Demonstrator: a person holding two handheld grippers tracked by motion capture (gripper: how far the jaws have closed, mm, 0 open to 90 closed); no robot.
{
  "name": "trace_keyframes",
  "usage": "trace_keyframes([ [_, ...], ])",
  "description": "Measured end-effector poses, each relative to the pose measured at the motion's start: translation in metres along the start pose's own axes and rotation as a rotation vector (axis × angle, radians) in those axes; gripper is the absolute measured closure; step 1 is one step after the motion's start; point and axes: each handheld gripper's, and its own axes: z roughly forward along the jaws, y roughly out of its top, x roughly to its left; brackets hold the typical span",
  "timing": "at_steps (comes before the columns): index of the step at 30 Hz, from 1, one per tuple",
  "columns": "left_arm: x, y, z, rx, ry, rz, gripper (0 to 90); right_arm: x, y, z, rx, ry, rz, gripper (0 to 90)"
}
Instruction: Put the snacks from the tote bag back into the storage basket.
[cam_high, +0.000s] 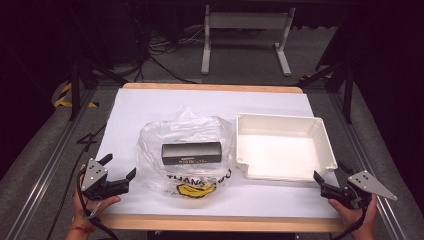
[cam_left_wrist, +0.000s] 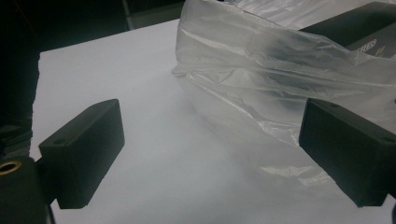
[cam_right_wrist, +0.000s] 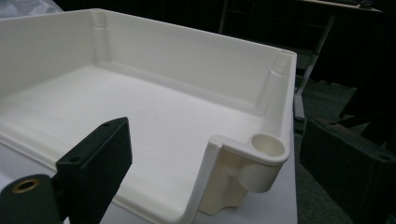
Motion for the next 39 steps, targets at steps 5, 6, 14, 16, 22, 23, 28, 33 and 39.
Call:
trace_keyframes([
  [5, -0.001, 0.0, 0.0, -0.001, -0.008, 0.003, 7.7, 0.0, 0.001, -0.002, -0.005, -0.005, -0.01, 10.1],
  [6, -0.001, 0.0, 0.0, -0.001, -0.011, 0.008, 7.7, 0.0, 0.002, -0.003, -0.006, -0.006, -0.011, 10.1],
  [14, -0.001, 0.0, -0.003, -0.011, -0.023, 0.008, 7.6, 0.002, 0.008, -0.006, -0.02, -0.004, -0.031, 10.1],
  [16, -0.001, 0.0, -0.003, -0.009, -0.025, 0.01, 7.6, 0.003, 0.01, -0.008, -0.02, -0.003, -0.045, 10.1],
  [22, -0.003, 0.0, -0.002, -0.001, -0.024, 0.015, 7.7, 0.004, 0.017, -0.013, -0.042, 0.009, -0.05, 10.5],
  [23, -0.003, 0.0, -0.001, 0.0, -0.024, 0.017, 7.7, 0.004, 0.018, -0.013, -0.049, 0.018, -0.049, 10.5],
  [28, -0.004, 0.0, 0.0, 0.008, -0.026, 0.019, 7.7, 0.007, 0.022, -0.013, -0.048, 0.029, -0.065, 10.5],
  [33, -0.004, 0.0, 0.0, 0.01, -0.027, 0.02, 7.8, 0.011, 0.026, -0.012, -0.044, 0.053, -0.077, 10.4],
  [39, -0.005, 0.0, 0.001, 0.016, -0.032, 0.02, 7.8, 0.02, 0.032, -0.008, -0.04, 0.106, -0.11, 12.2],
])
